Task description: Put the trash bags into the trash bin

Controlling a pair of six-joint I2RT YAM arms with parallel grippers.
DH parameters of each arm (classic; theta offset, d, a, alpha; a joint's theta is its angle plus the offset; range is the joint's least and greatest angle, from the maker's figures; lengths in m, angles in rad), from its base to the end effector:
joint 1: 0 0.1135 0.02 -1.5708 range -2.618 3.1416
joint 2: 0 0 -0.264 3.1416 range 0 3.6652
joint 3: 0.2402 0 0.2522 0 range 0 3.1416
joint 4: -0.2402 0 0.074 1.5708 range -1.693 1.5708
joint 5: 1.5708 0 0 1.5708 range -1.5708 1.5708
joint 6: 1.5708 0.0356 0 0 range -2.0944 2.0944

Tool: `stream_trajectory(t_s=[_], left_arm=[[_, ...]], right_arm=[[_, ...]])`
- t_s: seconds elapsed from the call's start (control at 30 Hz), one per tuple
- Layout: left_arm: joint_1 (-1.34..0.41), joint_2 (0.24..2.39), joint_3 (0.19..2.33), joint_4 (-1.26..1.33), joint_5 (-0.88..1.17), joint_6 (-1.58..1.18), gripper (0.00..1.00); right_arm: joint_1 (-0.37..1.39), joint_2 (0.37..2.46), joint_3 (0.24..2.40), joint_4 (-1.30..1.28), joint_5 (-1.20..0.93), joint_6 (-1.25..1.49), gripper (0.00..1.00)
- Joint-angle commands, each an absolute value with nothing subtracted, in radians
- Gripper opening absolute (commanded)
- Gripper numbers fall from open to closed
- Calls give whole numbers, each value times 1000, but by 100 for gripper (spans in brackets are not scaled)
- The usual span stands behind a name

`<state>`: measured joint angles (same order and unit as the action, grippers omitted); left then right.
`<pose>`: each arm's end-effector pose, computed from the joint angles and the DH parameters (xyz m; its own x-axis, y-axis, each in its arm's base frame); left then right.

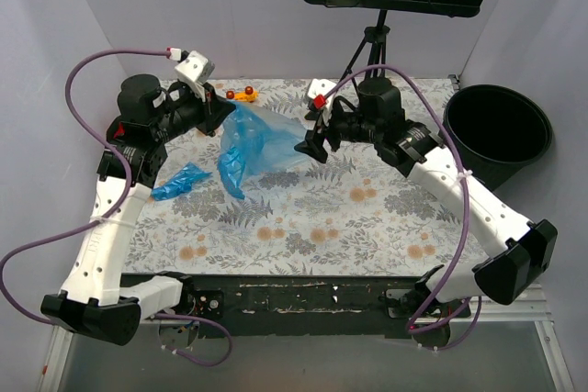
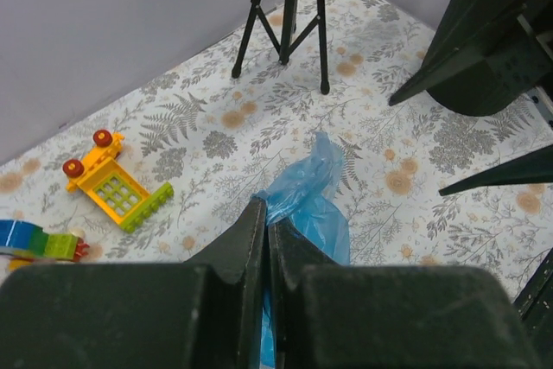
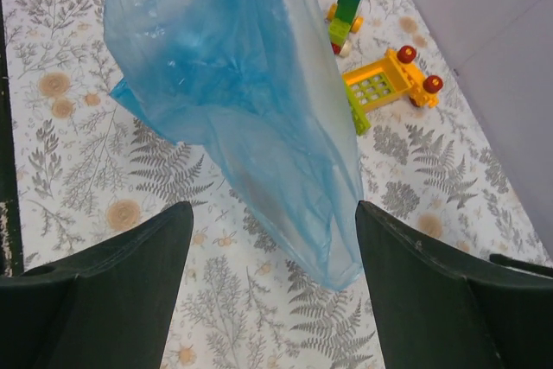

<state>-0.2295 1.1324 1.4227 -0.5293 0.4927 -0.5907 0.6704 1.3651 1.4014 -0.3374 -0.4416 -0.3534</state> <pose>0.2180 -0.0682 0.4552 -0.5523 -0.3749 -0.7446 0.4098 0.6557 -0.6341 0.2335 0.2046 0.4093 0.0871 -0.3303 -0.9399 -0.9075 0.3630 -0.2116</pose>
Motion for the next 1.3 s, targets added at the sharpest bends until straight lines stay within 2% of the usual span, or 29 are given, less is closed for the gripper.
stream_trajectory(t_s=[0.0, 0.3, 0.63, 0.8, 0.87, 0.93, 1.0, 1.03, 1.07, 1.1, 1.17, 1.27], left_arm=[[-229, 1129, 1485, -517, 601, -497, 0], [-229, 1135, 1566, -612, 747, -396, 0], [-230, 1157, 1617, -755, 756, -213, 0], [-229, 1157, 1612, -709, 716, -195, 0], [-230, 1157, 1598, -684, 692, -177, 0], [-230, 1161, 1572, -664, 646, -155, 0], [-229, 1164, 1533, -617, 553, -153, 0], [-230, 1169, 1502, -574, 487, -178, 0], [-230, 1180, 1482, -525, 422, -213, 9], [-230, 1195, 1477, -493, 376, -266, 31], [-230, 1222, 1503, -465, 322, -369, 65], [-227, 1163, 1484, -417, 308, -532, 82]], right_arm=[[670, 1417, 1454, -232, -500, -429, 84], [675, 1558, 1555, -153, -575, -517, 84], [673, 1614, 1690, -215, -675, -557, 81], [673, 1652, 1736, -358, -747, -575, 61], [672, 1693, 1785, -443, -788, -581, 49], [672, 1730, 1830, -524, -824, -586, 32], [672, 1756, 1867, -581, -844, -569, 6], [672, 1761, 1868, -580, -836, -530, 1], [670, 1761, 1858, -557, -819, -478, 1], [666, 1756, 1833, -522, -801, -392, 1], [634, 1727, 1739, -352, -769, -85, 1], [548, 1660, 1541, -59, -776, 324, 1]])
